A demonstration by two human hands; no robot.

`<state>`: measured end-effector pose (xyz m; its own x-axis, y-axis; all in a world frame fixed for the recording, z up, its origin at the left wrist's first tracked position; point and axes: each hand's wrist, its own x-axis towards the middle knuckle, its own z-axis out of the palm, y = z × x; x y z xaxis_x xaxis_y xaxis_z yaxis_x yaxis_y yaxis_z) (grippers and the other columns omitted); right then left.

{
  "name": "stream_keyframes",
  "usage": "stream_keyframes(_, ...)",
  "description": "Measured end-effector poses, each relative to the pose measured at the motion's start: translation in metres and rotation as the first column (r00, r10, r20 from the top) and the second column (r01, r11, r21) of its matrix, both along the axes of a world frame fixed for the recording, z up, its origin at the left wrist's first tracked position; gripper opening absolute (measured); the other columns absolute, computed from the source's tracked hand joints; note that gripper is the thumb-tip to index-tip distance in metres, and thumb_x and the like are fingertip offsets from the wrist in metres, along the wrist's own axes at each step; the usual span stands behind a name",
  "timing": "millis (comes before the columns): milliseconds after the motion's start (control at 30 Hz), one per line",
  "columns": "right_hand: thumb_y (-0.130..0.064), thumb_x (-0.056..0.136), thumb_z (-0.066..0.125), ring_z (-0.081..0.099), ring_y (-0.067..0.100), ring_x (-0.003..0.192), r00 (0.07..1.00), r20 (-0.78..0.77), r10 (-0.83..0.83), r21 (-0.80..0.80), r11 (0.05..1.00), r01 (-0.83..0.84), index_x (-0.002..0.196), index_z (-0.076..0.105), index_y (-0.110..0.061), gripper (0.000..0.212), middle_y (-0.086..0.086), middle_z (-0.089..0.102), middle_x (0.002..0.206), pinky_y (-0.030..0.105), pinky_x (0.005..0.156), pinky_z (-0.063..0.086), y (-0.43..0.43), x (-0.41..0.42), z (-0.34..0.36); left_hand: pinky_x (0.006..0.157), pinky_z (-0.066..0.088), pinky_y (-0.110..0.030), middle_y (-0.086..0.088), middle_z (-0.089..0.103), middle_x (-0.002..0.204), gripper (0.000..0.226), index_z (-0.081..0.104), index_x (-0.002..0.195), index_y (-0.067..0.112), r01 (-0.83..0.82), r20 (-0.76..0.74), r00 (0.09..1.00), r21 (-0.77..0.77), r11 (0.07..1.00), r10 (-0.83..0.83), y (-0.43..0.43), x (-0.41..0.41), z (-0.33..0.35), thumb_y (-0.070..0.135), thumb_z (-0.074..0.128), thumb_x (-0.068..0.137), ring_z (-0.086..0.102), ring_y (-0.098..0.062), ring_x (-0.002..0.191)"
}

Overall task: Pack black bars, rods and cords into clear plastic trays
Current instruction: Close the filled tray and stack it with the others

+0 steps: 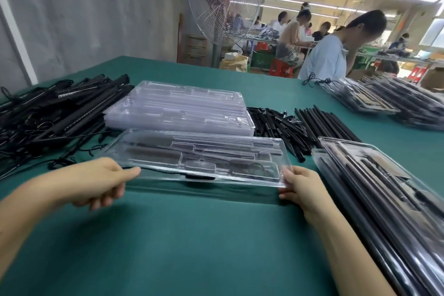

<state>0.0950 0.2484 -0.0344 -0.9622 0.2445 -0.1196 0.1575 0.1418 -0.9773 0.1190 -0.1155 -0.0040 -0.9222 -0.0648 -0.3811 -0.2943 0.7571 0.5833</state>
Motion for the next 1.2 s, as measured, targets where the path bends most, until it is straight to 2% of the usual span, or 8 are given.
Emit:
stream_keyframes(133,-0.002,0.091,0.047,0.047,0.009,0.044,0.997,-0.074,0.008,0.066,0.998,-0.004,0.075,0.052,-0.002,0.017,0.005,0.04,0.063,0.024,0.053,0.05,0.002,-0.002,-0.005,0.041,0.034,-0.022,-0.001,0.055,0.045,0.047,0.051,0.054,0.015,0.085,-0.308,0.95,0.067,0.994,-0.061,0.002,-0.002,0.018,0.051,0.051,0.086,0.047,-0.013,0.036)
stream_keyframes(233,0.0,0.093,0.048,0.05,0.008,0.049,0.993,-0.12,0.011,-0.019,1.0,-0.013,0.081,0.059,-0.005,0.018,-0.001,0.051,0.06,0.022,0.051,0.048,0.002,-0.003,-0.008,0.045,0.037,-0.015,0.005,0.061,0.055,0.038,0.056,0.061,0.024,0.138,-0.632,0.766,-0.017,0.99,-0.118,0.025,-0.007,0.026,0.051,0.049,0.085,0.051,0.0,0.045)
stream_keyframes(300,0.003,0.093,0.047,0.053,0.015,0.06,0.991,-0.135,-0.001,-0.091,0.996,-0.011,0.089,0.063,-0.007,0.02,0.004,0.056,0.067,0.025,0.054,0.049,0.001,-0.004,-0.007,0.062,0.039,-0.015,0.011,0.057,0.066,0.025,0.055,0.067,0.027,0.135,-0.759,0.628,-0.113,0.984,-0.173,0.04,-0.02,0.023,0.04,0.053,0.089,0.052,0.005,0.066)
stream_keyframes(400,0.005,0.089,0.048,0.048,0.014,0.056,0.989,-0.147,0.0,-0.171,0.985,-0.026,0.071,0.06,-0.01,0.027,0.001,0.052,0.059,0.026,0.056,0.045,0.002,-0.004,-0.005,0.097,0.035,-0.033,0.006,0.051,0.107,0.022,0.055,0.101,0.022,0.042,-0.701,0.663,-0.316,0.948,-0.263,0.043,-0.053,0.011,0.041,0.047,0.092,0.044,-0.009,0.108)
stream_keyframes(500,0.007,0.086,0.05,0.055,0.01,0.055,0.992,-0.12,0.032,-0.262,0.963,-0.063,0.071,0.063,-0.007,0.025,-0.001,0.061,0.061,0.023,0.054,0.048,0.001,-0.003,-0.003,0.106,0.032,-0.046,-0.001,0.05,0.133,0.043,0.051,0.126,0.019,-0.035,-0.576,0.782,-0.425,0.904,-0.24,0.027,-0.079,-0.003,0.046,0.038,0.094,0.041,-0.023,0.126)
stream_keyframes(600,0.008,0.087,0.05,0.059,0.012,0.063,0.994,-0.092,0.053,-0.312,0.947,-0.079,0.084,0.067,-0.001,0.019,0.005,0.066,0.073,0.021,0.055,0.051,0.002,-0.004,-0.003,0.102,0.037,-0.047,-0.005,0.054,0.13,0.044,0.054,0.121,0.023,-0.02,-0.445,0.882,-0.365,0.931,-0.155,0.018,-0.088,-0.015,0.051,0.034,0.093,0.048,-0.028,0.119)
stream_keyframes(800,-0.002,0.087,0.058,0.063,0.01,0.065,0.996,-0.005,0.09,-0.372,0.924,-0.086,0.092,0.064,-0.002,0.007,0.004,0.065,0.078,0.023,0.061,0.049,0.004,-0.006,-0.001,0.103,0.035,-0.049,-0.007,0.049,0.13,0.037,0.052,0.118,0.029,-0.061,-0.414,0.904,-0.372,0.926,-0.107,0.018,-0.089,-0.016,0.053,0.044,0.09,0.043,-0.033,0.12)
stream_keyframes(1200,0.011,0.086,0.052,0.051,0.001,0.037,0.991,0.063,-0.115,-0.524,0.842,0.131,0.072,0.049,-0.006,0.022,-0.005,0.056,0.043,0.021,0.064,0.041,-0.011,-0.014,0.002,0.097,0.038,-0.046,-0.003,0.052,0.129,0.037,0.053,0.12,0.027,-0.141,-0.538,0.841,-0.313,0.939,-0.053,0.02,-0.078,-0.025,0.049,0.047,0.09,0.047,-0.03,0.118)
